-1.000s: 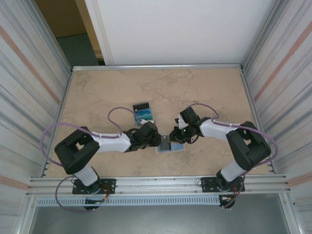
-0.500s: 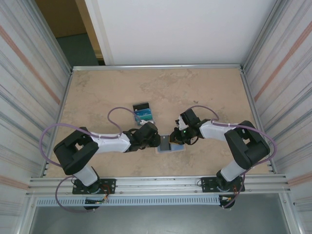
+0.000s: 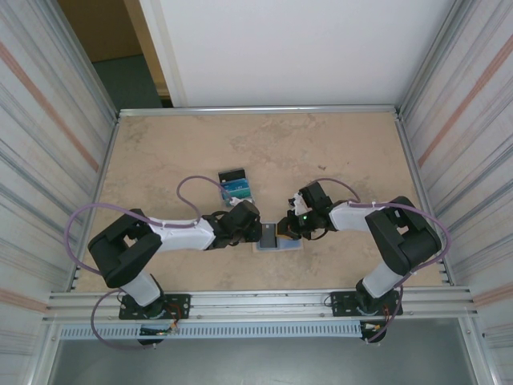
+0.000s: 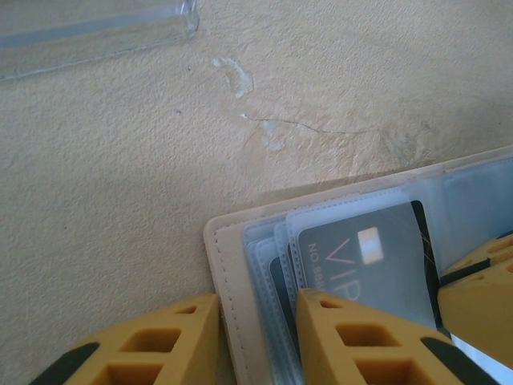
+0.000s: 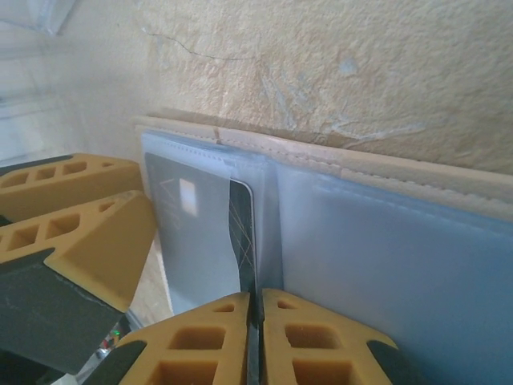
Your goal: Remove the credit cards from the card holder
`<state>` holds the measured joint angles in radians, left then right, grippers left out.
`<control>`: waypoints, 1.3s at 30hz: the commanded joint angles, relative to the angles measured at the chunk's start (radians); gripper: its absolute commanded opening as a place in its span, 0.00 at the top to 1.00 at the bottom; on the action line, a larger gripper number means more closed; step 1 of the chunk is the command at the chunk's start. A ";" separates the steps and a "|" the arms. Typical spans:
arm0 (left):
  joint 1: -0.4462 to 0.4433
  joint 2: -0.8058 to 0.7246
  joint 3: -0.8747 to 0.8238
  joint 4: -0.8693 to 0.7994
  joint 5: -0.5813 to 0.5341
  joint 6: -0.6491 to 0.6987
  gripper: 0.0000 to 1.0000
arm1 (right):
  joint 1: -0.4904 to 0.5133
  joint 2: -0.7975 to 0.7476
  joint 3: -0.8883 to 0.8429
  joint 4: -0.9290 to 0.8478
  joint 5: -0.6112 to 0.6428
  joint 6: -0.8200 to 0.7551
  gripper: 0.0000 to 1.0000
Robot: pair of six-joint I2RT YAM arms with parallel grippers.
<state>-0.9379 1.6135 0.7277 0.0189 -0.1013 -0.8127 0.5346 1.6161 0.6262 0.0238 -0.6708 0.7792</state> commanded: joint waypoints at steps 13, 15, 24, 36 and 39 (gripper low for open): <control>-0.035 0.003 0.028 -0.085 0.008 0.005 0.69 | -0.011 -0.005 -0.012 0.092 -0.073 0.034 0.89; -0.035 0.000 0.025 -0.090 0.005 0.004 0.69 | -0.016 -0.012 -0.014 0.087 -0.071 0.034 0.89; -0.035 -0.012 0.022 -0.110 -0.020 0.006 0.69 | -0.019 -0.039 0.002 0.029 -0.043 0.004 0.88; -0.035 -0.006 0.029 -0.117 -0.023 0.009 0.69 | -0.019 -0.054 0.007 -0.007 -0.015 -0.017 0.84; -0.035 -0.003 0.030 -0.121 -0.027 0.010 0.69 | -0.020 -0.058 0.010 -0.012 -0.012 -0.020 0.84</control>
<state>-0.9627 1.6123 0.7448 -0.0315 -0.1272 -0.8127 0.5213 1.5867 0.6170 0.0372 -0.6933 0.7918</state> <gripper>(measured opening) 0.308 0.163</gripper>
